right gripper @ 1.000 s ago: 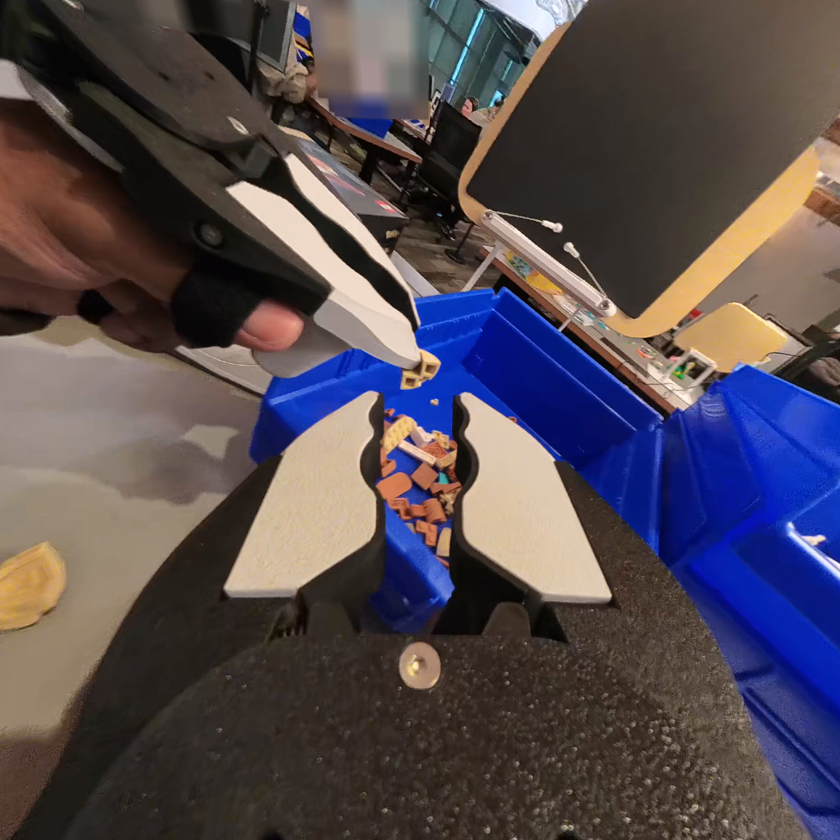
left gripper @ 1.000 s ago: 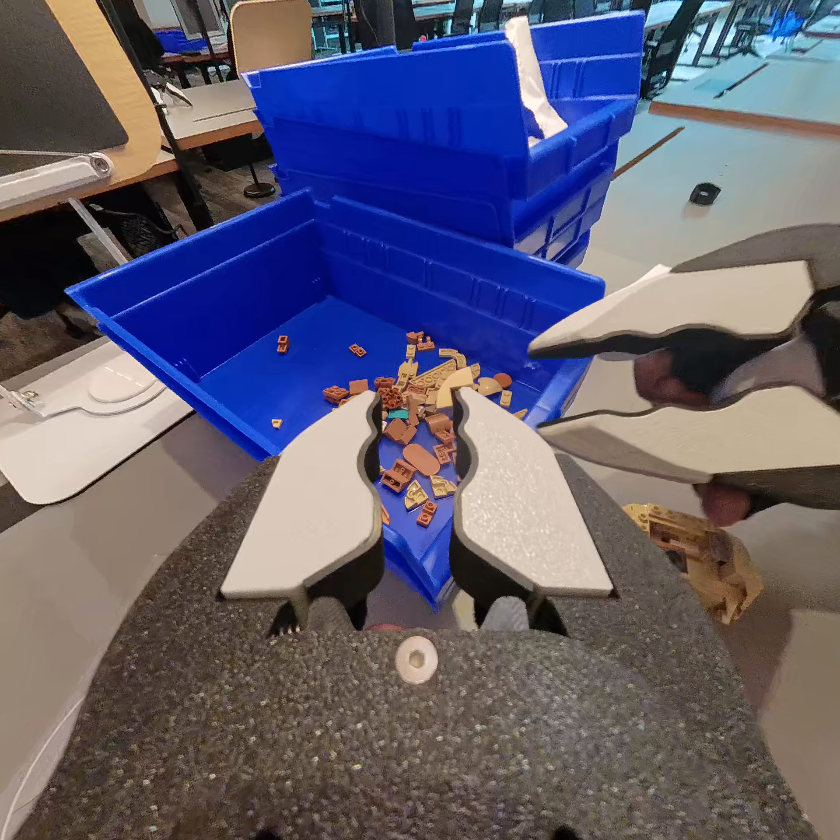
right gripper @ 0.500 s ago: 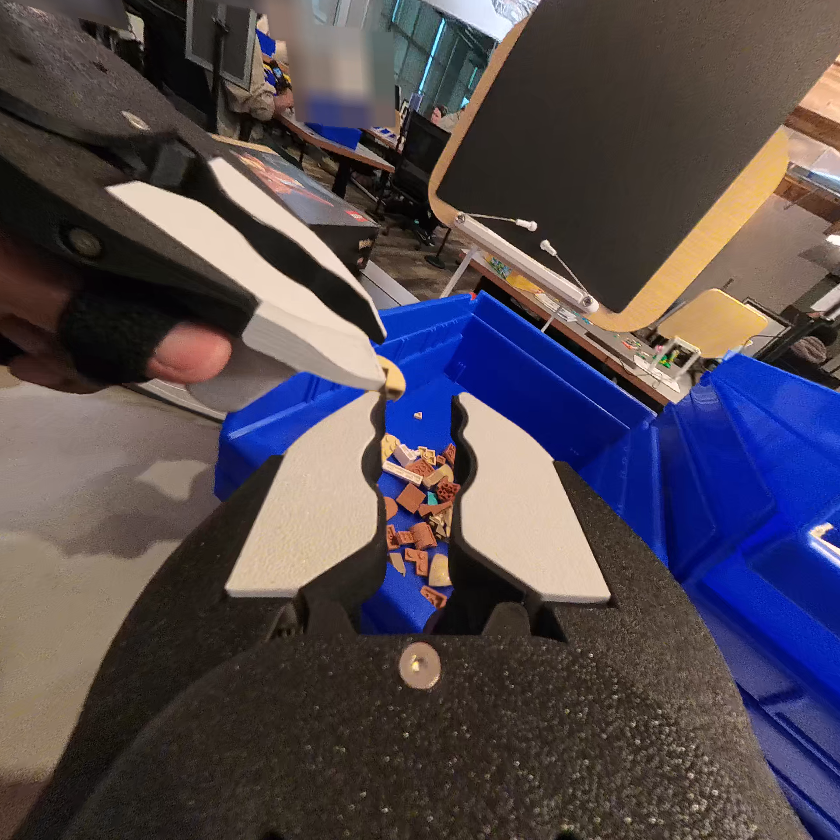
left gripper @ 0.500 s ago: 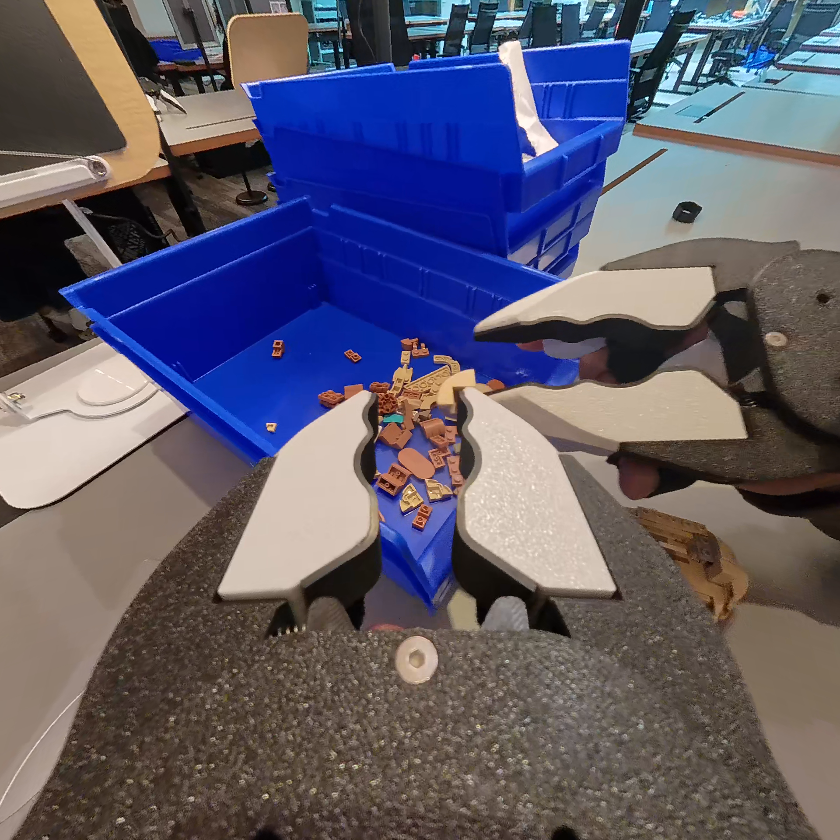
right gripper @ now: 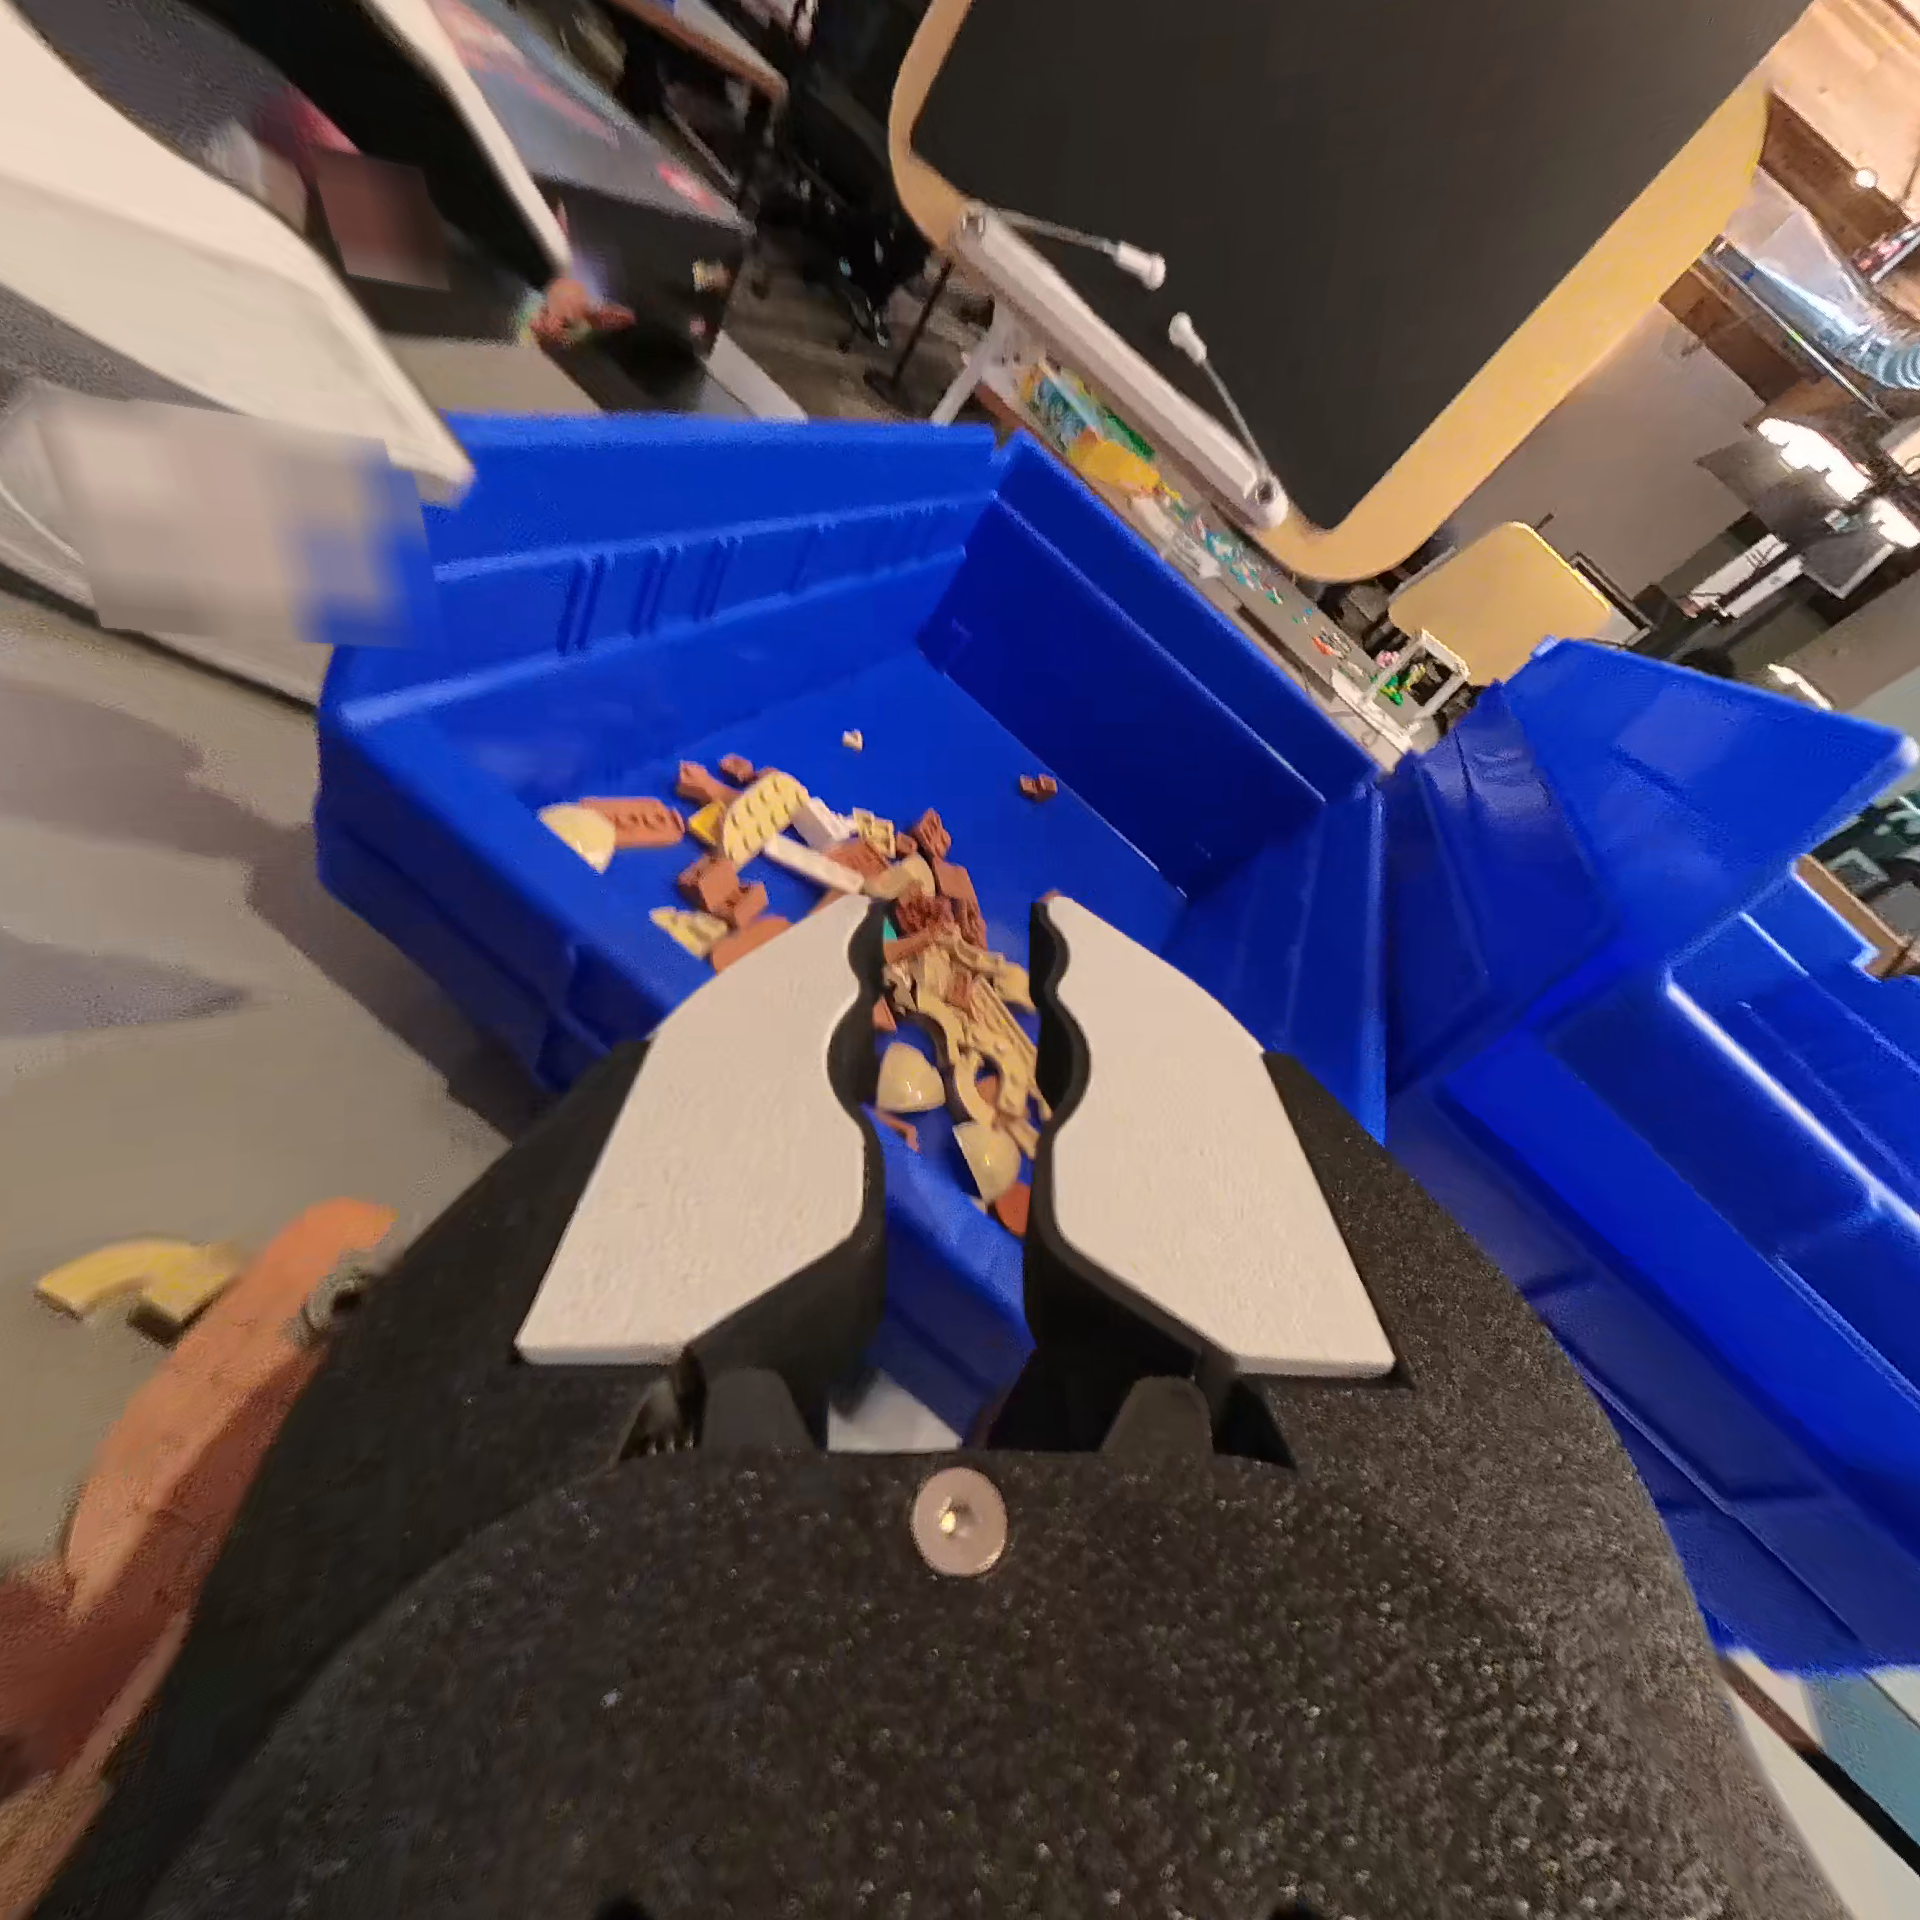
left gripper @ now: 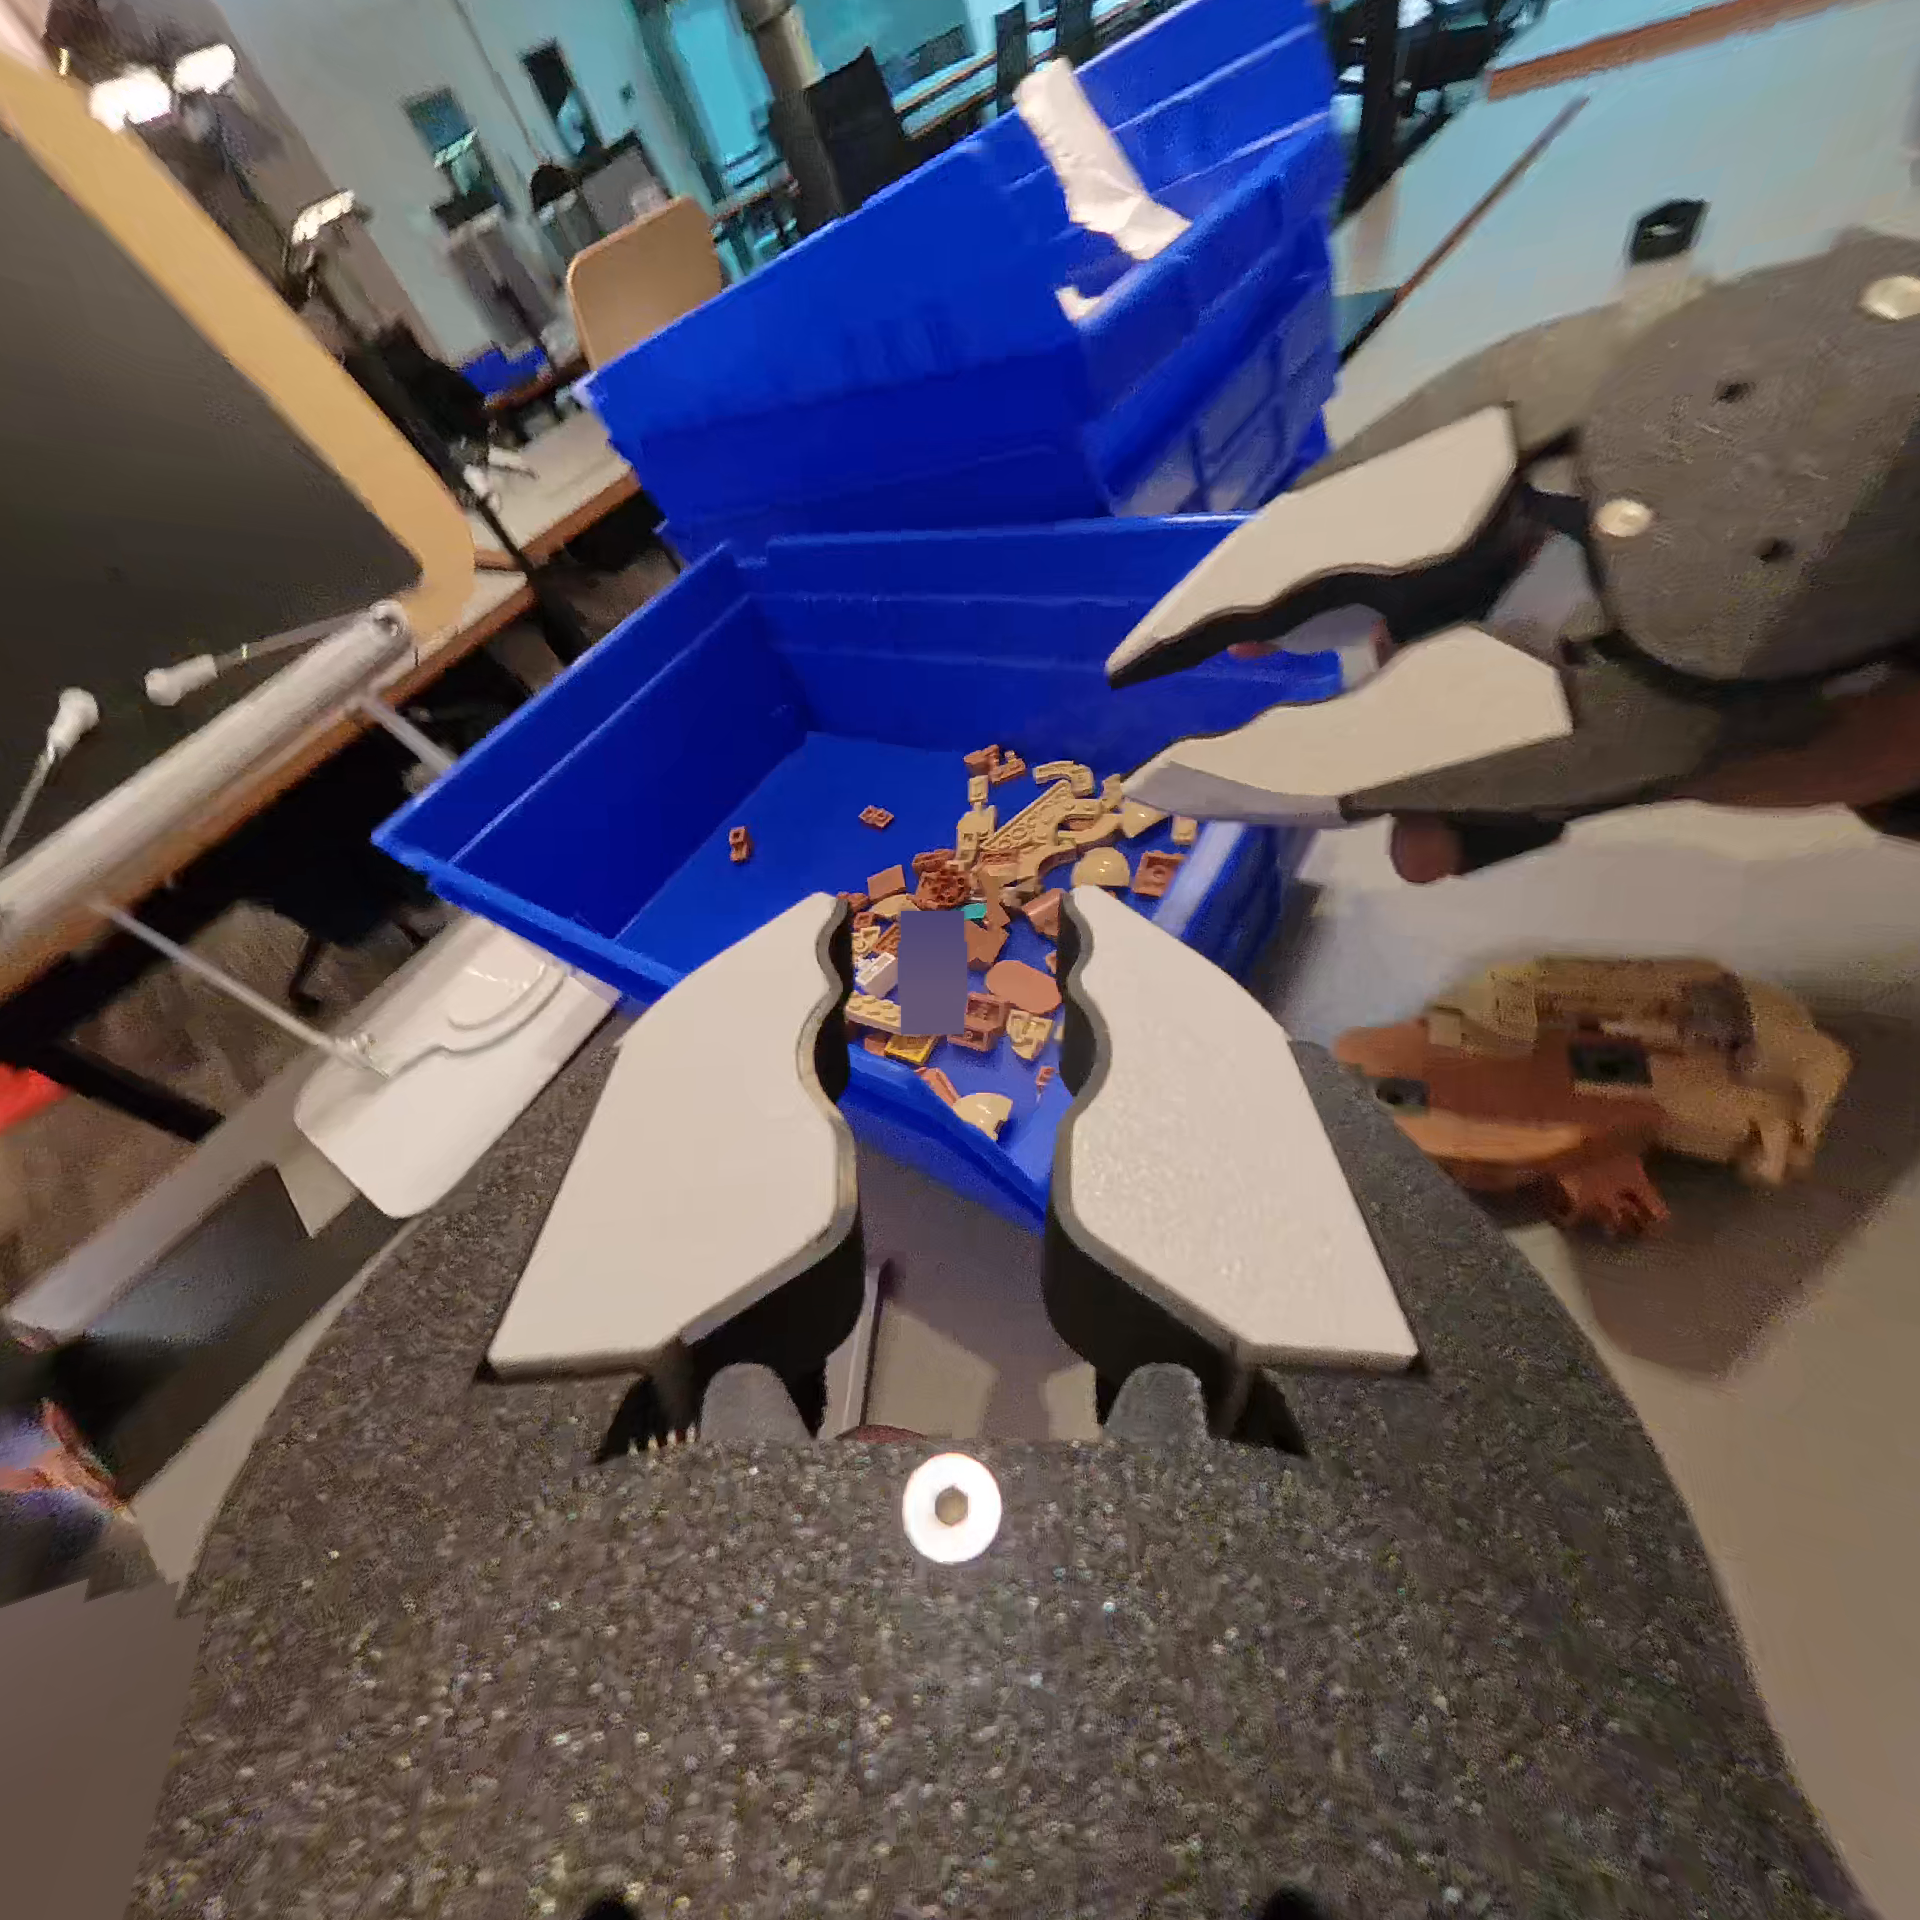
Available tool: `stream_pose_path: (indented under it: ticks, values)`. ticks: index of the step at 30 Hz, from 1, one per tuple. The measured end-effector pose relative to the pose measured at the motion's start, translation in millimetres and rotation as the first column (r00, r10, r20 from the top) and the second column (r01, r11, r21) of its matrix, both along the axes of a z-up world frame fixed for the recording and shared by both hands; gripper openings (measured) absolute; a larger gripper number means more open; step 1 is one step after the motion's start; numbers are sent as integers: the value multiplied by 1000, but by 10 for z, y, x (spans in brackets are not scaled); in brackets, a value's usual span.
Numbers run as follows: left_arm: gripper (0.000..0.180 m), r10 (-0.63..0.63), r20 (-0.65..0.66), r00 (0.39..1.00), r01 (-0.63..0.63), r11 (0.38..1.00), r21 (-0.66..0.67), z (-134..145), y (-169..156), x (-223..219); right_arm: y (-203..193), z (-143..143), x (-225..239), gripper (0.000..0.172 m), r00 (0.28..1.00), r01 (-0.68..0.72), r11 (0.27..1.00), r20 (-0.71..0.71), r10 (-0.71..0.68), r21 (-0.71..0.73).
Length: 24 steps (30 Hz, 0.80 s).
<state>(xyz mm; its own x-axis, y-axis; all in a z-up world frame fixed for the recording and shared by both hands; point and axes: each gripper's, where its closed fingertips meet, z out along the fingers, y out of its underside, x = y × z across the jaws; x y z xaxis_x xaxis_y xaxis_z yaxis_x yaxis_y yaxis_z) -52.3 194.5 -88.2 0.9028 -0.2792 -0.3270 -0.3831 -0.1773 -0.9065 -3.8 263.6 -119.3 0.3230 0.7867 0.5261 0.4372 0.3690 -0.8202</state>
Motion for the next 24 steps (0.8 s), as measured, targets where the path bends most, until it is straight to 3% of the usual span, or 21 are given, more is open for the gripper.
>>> stream_pose_path:
  ticks: [4, 7, 11, 14, 18, 24]
  values:
    - [25, -237, -74, 969, 234, 971, -44, -166, -349, 382, -35, -159, 171, 27, 993, 20, 1000, 117, -20, 0]
    - [25, -370, 38, 928, 365, 888, -279, -613, -610, 588, -259, -304, 276, 30, 981, -53, 993, 183, 72, -109]
    - [29, -330, 38, 943, 312, 844, -436, -1013, -600, 621, -693, -407, 373, 33, 959, -201, 935, 135, 248, -291]
    - [33, -305, 62, 950, 293, 811, -507, -1211, -561, 703, -860, -464, 394, 35, 942, -252, 907, 128, 309, -337]
    - [33, -234, -35, 972, 170, 795, -582, -1490, -474, 626, -873, -543, 383, 37, 935, -232, 911, 181, 306, -341]
    - [21, -180, -36, 983, 128, 811, -571, -1526, -363, 664, -743, -529, 419, 36, 948, -171, 949, 219, 232, -267]
